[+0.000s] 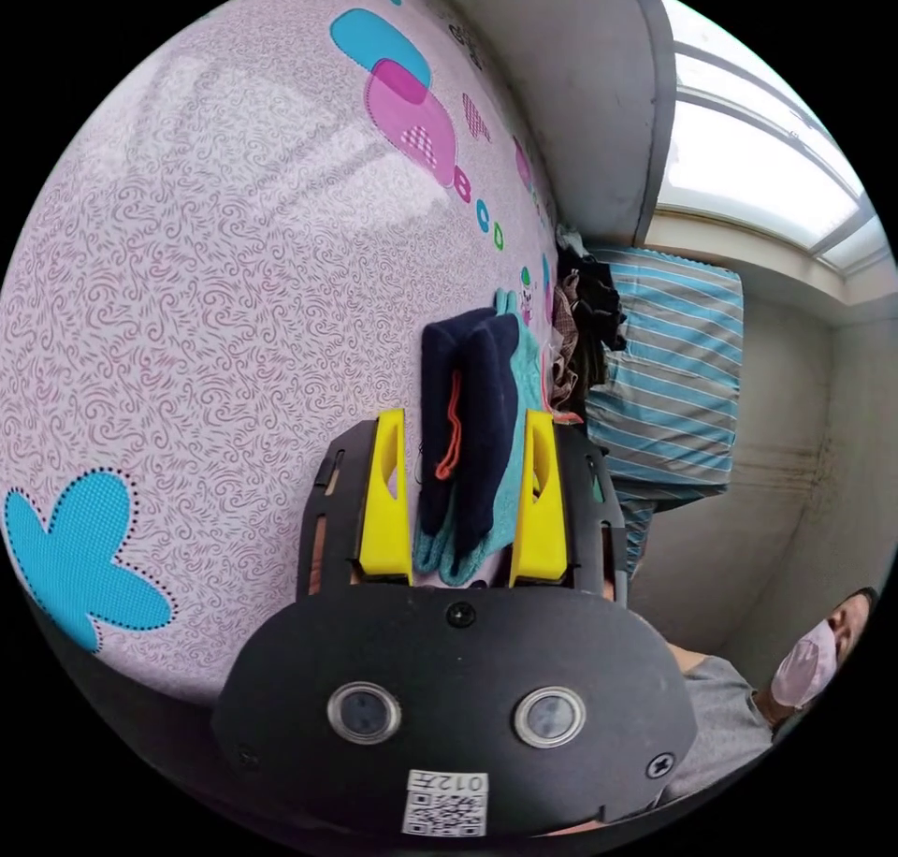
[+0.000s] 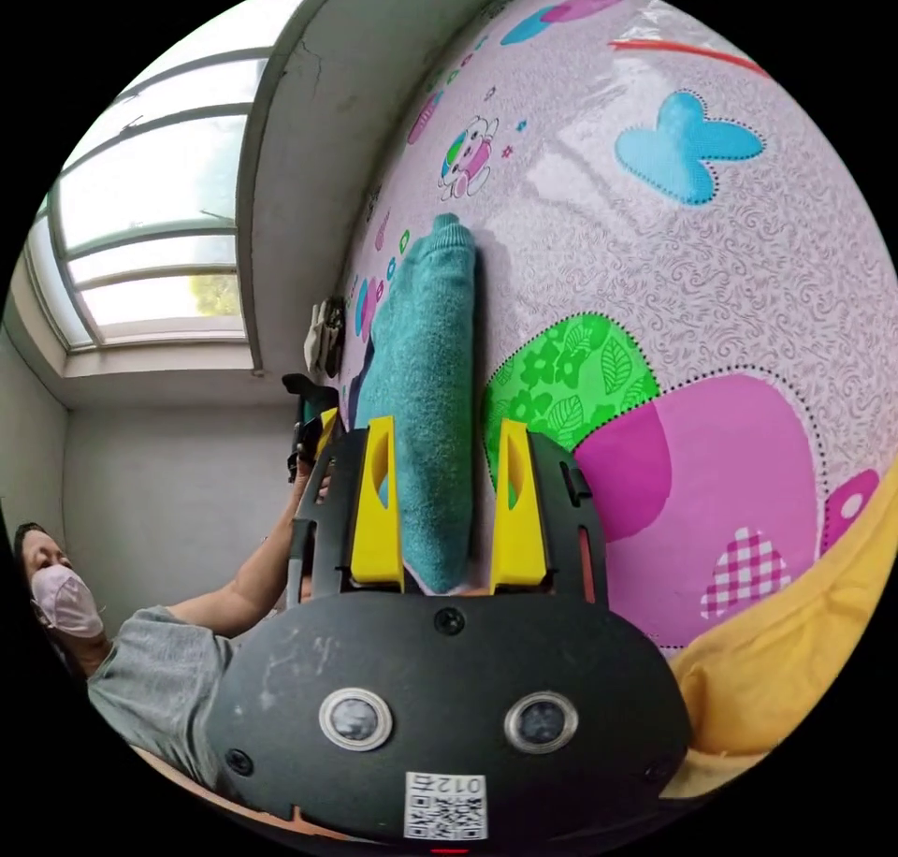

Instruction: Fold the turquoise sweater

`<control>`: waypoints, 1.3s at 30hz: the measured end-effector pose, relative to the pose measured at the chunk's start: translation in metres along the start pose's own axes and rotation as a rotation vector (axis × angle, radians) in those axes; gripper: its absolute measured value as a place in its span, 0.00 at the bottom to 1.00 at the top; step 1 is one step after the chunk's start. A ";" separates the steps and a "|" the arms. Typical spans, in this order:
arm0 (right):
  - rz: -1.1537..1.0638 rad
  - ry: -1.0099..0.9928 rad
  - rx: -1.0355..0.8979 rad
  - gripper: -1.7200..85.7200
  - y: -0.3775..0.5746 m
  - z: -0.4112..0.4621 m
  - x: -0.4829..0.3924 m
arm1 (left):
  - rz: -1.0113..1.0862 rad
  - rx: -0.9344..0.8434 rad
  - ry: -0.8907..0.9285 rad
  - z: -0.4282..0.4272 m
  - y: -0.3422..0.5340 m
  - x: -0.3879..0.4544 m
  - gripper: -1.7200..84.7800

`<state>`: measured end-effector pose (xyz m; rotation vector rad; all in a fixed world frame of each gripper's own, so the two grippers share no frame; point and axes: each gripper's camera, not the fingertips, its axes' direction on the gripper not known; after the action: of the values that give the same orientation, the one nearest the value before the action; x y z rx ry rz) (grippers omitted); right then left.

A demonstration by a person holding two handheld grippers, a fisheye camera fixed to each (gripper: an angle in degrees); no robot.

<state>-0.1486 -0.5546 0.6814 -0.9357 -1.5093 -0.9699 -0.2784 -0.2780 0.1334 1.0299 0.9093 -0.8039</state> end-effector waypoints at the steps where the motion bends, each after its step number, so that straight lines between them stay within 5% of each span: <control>1: -0.003 -0.016 0.000 0.19 -0.006 0.004 0.002 | 0.007 -0.006 0.006 -0.004 -0.004 -0.004 0.19; 17: -0.119 -0.018 -0.079 0.13 -0.060 0.050 -0.029 | 0.094 -0.045 0.025 -0.029 -0.022 -0.042 0.12; 23: -0.212 0.090 -0.053 0.12 -0.059 0.069 -0.087 | 0.180 -0.015 -0.109 -0.062 -0.002 -0.028 0.10; 32: -0.370 0.094 -0.103 0.12 -0.071 0.143 -0.206 | 0.249 0.101 -0.146 -0.167 0.039 -0.015 0.10; 39: -0.531 0.011 -0.154 0.12 -0.097 0.224 -0.340 | 0.303 0.324 -0.139 -0.331 0.088 -0.010 0.10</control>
<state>-0.2729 -0.4038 0.3115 -0.6380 -1.7316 -1.4827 -0.2838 0.0619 0.0945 1.3392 0.4953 -0.7683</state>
